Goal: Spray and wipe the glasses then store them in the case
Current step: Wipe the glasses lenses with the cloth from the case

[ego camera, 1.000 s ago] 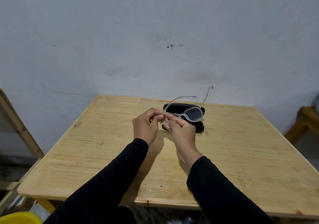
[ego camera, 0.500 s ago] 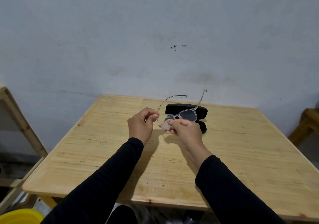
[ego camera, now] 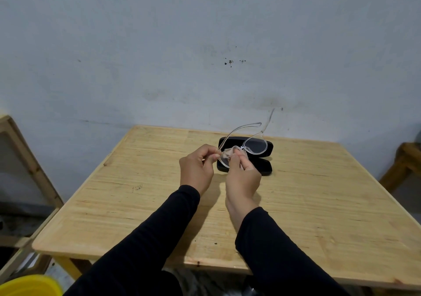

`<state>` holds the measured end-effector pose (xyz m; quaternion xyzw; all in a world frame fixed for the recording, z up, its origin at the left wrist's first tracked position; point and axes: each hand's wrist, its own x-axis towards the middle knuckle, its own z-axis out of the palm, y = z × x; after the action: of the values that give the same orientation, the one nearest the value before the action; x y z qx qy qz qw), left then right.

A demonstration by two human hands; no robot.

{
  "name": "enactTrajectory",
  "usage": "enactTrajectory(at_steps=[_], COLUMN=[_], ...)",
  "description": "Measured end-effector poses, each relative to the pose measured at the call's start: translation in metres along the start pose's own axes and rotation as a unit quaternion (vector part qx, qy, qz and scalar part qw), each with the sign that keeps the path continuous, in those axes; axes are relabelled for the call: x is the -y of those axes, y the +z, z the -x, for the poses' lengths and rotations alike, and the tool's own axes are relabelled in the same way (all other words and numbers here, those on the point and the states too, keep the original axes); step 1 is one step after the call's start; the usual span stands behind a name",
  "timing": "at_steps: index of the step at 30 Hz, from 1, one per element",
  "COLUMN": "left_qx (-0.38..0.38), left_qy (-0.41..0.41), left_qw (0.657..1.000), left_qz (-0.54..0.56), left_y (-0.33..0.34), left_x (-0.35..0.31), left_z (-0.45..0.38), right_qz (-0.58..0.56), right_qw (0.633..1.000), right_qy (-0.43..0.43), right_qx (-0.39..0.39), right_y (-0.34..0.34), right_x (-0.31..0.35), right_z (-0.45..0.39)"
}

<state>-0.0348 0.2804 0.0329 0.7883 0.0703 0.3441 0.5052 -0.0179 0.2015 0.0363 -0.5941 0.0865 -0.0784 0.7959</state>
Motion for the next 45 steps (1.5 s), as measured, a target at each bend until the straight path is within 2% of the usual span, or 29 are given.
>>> enactTrajectory(at_steps=[4, 10, 16, 23, 31, 40, 45], left_qx=[0.007, 0.007, -0.009, -0.019, -0.072, -0.149, -0.154], left_qy=[0.01, -0.001, -0.022, -0.042, -0.035, 0.017, 0.017], left_qw=[1.0, 1.0, 0.999, 0.998, 0.997, 0.982, 0.967], left_qz=[0.008, 0.026, 0.032, 0.04, 0.015, -0.119, -0.202], left_y=[0.003, 0.006, -0.003, -0.024, -0.071, -0.165, -0.197], left_x=[-0.001, -0.001, 0.004, 0.014, 0.02, 0.046, 0.06], left_z=[-0.001, -0.004, -0.011, -0.01, -0.011, 0.015, 0.033], right_qz=[-0.011, 0.008, 0.082, 0.136, 0.107, 0.069, 0.056], right_qw=[1.0, 0.994, 0.972, 0.947, 0.957, 0.963, 0.961], right_qy=[-0.006, 0.016, 0.031, 0.033, 0.059, 0.118, 0.147], right_qx=[0.02, 0.105, 0.22, 0.291, 0.263, 0.23, 0.227], right_y=[-0.003, -0.012, -0.02, -0.023, -0.021, -0.027, -0.023], right_x=[0.004, 0.005, 0.01, 0.012, 0.003, -0.013, -0.025], right_z=[-0.003, -0.006, -0.008, -0.013, -0.006, -0.003, -0.001])
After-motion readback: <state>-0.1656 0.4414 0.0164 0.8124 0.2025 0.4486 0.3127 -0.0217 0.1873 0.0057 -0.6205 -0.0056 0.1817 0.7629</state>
